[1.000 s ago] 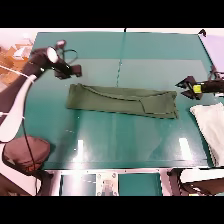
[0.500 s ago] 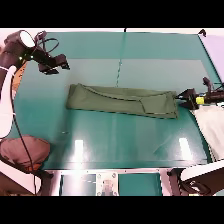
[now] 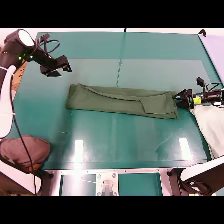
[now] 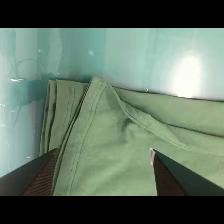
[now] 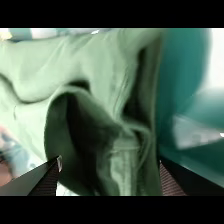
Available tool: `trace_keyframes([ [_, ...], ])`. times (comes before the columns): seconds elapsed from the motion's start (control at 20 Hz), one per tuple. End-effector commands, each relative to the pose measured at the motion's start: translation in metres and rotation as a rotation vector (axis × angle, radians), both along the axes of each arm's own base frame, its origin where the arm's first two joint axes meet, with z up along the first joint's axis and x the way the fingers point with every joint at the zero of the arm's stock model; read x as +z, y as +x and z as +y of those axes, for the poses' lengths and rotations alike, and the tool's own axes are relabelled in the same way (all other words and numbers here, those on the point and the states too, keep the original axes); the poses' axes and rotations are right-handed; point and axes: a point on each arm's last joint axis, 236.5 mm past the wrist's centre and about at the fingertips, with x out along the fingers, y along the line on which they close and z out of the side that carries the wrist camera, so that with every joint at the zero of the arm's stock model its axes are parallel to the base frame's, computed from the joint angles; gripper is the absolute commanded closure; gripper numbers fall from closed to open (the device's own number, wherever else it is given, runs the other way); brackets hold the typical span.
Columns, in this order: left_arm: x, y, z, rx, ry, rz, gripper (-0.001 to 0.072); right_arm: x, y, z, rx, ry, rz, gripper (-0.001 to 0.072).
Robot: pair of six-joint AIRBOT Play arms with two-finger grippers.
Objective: Fold the shirts.
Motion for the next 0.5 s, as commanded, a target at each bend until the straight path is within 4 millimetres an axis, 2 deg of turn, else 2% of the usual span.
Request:
trace_keyframes([
  [0.0, 0.000, -0.001, -0.001, -0.004, -0.002, 0.004, 0.0045, 0.011, 0.000, 0.004, 0.029, 0.025, -0.003, 0.0019],
  [0.1, 0.000, -0.001, -0.001, -0.005, -0.004, 0.005, 0.0044, -0.004, -0.015, 0.003, 0.072, -0.024, 0.050, 0.0020],
  [0.15, 0.000, -0.002, -0.001, -0.006, -0.003, 0.007, 0.0044, -0.002, -0.020, 0.002, 0.092, -0.021, 0.053, 0.0020],
  [0.3, -0.001, -0.004, -0.001, -0.009, -0.002, 0.014, 0.0044, 0.019, -0.024, -0.008, 0.112, 0.018, 0.033, 0.0020],
  [0.45, -0.001, -0.003, -0.001, -0.008, -0.003, 0.013, 0.0044, 0.029, -0.037, -0.013, 0.119, 0.057, 0.053, 0.0019],
])
